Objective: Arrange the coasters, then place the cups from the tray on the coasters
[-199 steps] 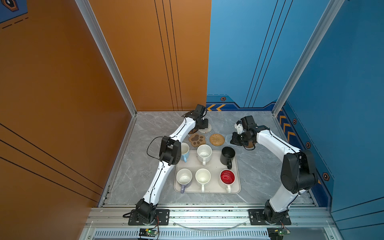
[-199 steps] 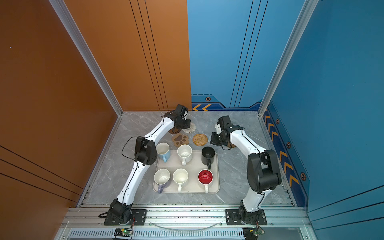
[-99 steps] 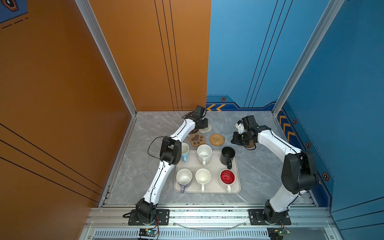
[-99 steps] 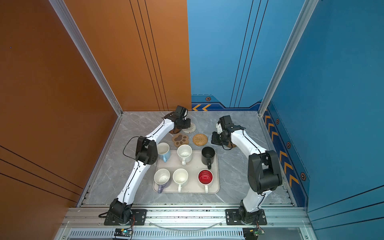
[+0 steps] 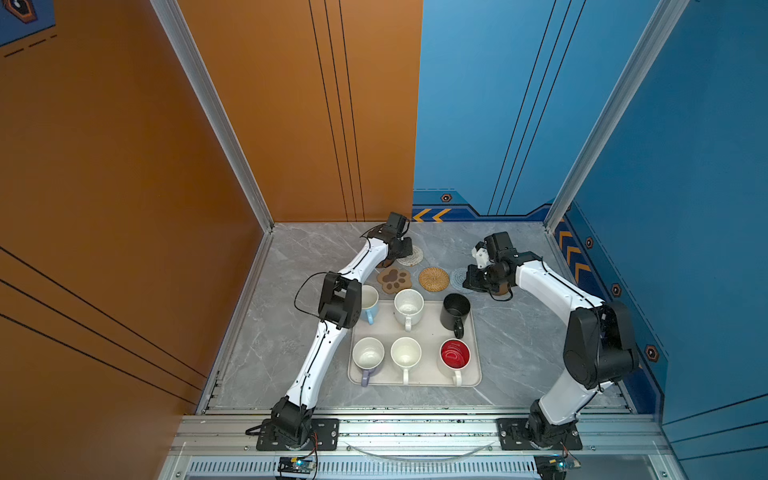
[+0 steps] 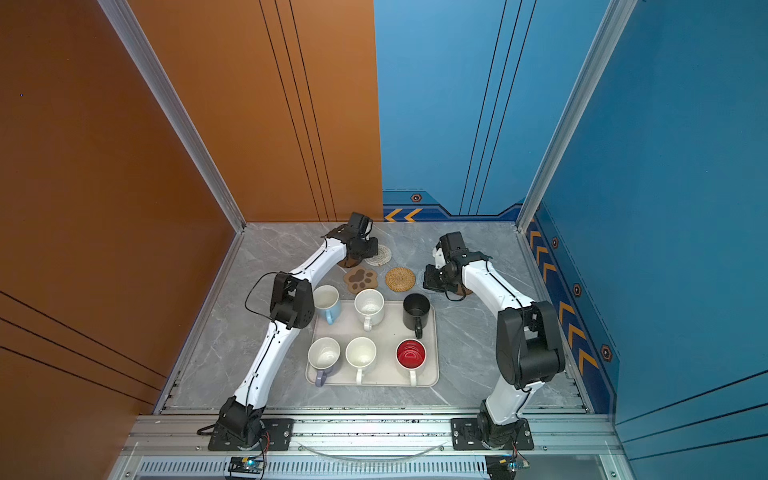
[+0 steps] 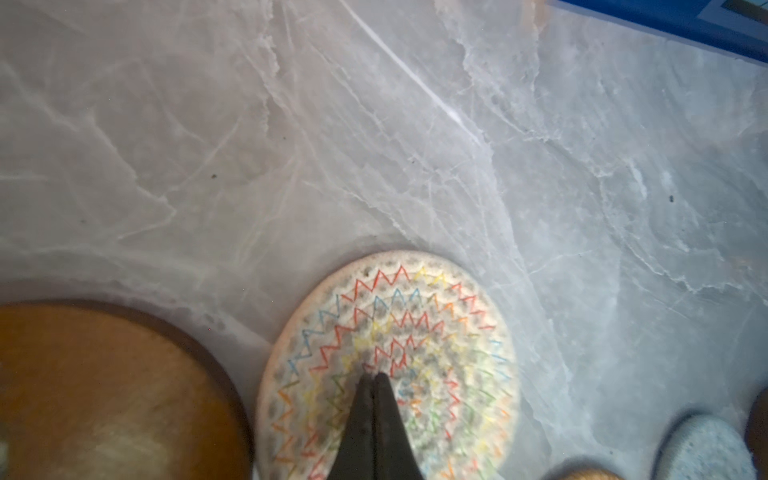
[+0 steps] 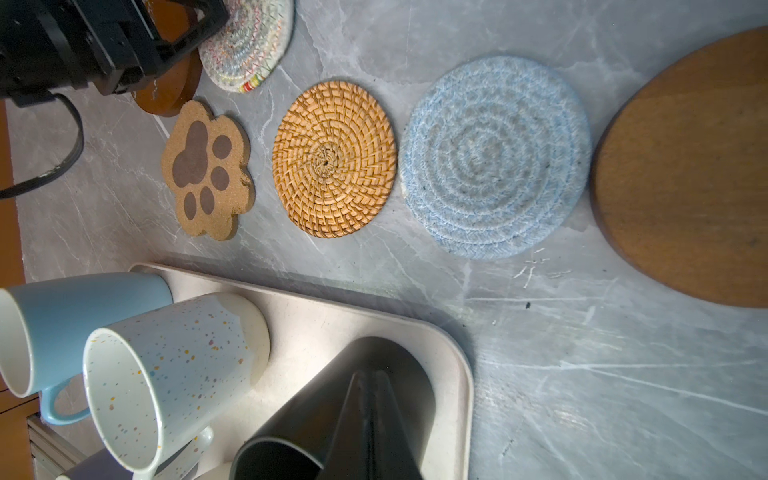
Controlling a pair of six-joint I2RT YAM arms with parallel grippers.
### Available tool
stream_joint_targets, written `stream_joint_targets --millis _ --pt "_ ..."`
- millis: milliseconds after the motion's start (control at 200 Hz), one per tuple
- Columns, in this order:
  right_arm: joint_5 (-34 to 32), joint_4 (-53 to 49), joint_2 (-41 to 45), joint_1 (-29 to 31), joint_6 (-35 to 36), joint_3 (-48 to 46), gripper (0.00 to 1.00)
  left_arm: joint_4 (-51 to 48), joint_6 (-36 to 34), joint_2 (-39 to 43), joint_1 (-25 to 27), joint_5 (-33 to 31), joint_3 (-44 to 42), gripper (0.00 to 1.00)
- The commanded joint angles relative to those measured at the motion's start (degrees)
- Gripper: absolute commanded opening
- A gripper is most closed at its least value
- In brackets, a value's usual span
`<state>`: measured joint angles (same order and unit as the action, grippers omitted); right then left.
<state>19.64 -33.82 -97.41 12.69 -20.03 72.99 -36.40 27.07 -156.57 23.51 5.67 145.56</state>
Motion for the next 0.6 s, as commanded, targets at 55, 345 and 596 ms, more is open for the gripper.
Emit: stream_joint_targets --millis 55,345,596 --pt "1.10 0.08 2.92 -0.63 -0.89 -0.96 0.00 -2.98 -0.30 1.01 -0.55 -5.54 -3.47 0.00" --pt "1.64 -0.01 2.98 -0.73 -1.45 -0.55 0.00 -6.48 -1.39 1.46 -1.37 -7.34 -4.25 0.00" --pt "1.76 -0.01 2.95 -0.52 -1.68 -0.60 0.00 -6.42 -1.25 4.22 -2.89 -9.01 -8.72 0.00"
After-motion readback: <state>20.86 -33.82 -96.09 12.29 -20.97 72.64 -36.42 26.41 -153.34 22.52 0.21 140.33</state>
